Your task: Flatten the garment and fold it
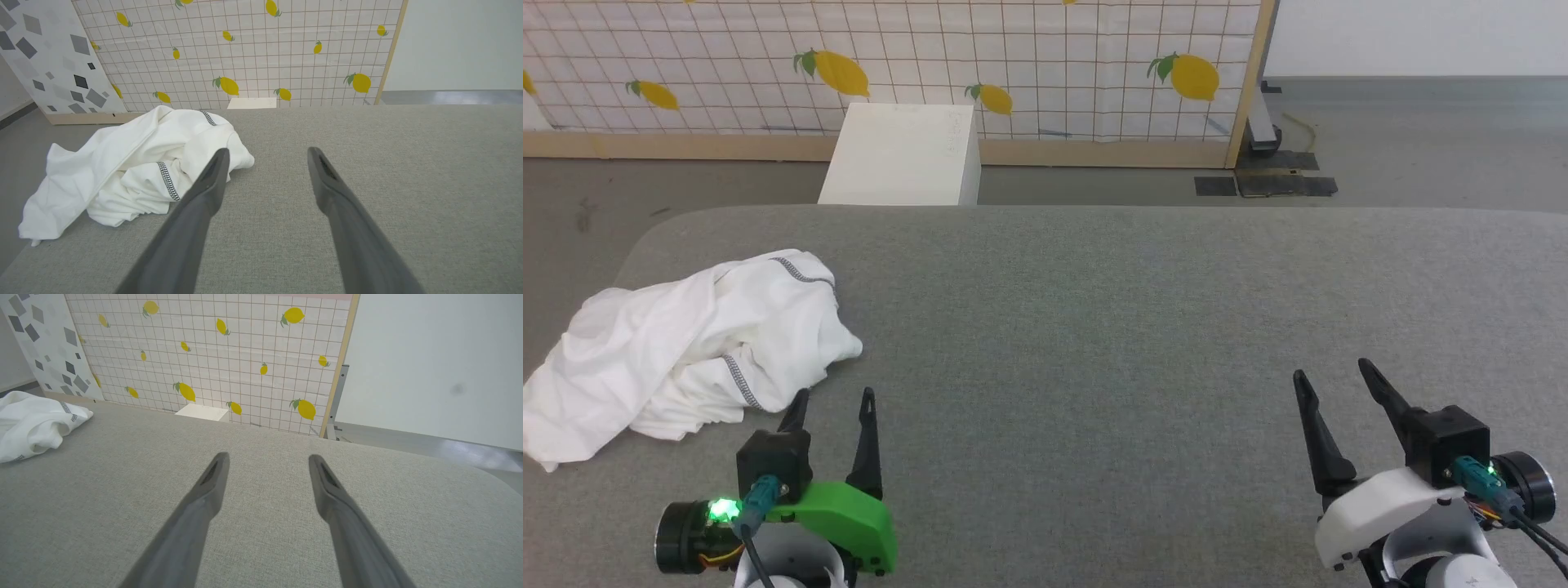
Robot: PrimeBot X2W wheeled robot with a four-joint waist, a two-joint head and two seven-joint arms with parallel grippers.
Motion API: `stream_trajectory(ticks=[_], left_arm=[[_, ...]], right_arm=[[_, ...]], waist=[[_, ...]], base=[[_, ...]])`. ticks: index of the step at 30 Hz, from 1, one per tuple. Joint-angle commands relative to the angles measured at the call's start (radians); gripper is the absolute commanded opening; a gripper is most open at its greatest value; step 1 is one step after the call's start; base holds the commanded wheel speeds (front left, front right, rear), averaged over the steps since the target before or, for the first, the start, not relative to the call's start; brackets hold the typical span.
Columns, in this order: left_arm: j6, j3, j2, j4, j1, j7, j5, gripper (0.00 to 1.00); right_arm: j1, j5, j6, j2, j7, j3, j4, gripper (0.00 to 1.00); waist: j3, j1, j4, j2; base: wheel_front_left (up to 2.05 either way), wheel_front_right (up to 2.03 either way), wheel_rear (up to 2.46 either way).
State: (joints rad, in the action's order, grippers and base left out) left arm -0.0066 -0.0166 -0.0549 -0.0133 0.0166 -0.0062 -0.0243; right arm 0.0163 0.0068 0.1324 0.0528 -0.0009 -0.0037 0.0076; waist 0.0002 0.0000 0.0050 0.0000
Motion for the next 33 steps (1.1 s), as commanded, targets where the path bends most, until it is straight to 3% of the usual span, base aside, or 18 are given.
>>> stream_trajectory(ticks=[1, 33], left_arm=[[0.01, -0.006, 0.0, -0.007, -0.014, -0.011, -0.006, 1.0], [0.063, -0.047, -0.032, -0.049, -0.044, -0.073, -0.065, 1.0]], right_arm=[[-0.004, 0.002, 0.0, 0.0, -0.01, -0.001, 0.003, 1.0], [-0.021, 0.016, -0.001, -0.001, -0.053, 0.015, 0.026, 1.0]], waist=[[0.0, 0.0, 0.004, 0.0], [0.003, 0.0, 0.193, 0.0]], base=[[0.0, 0.0, 0.0], [0.0, 0.0, 0.0]])
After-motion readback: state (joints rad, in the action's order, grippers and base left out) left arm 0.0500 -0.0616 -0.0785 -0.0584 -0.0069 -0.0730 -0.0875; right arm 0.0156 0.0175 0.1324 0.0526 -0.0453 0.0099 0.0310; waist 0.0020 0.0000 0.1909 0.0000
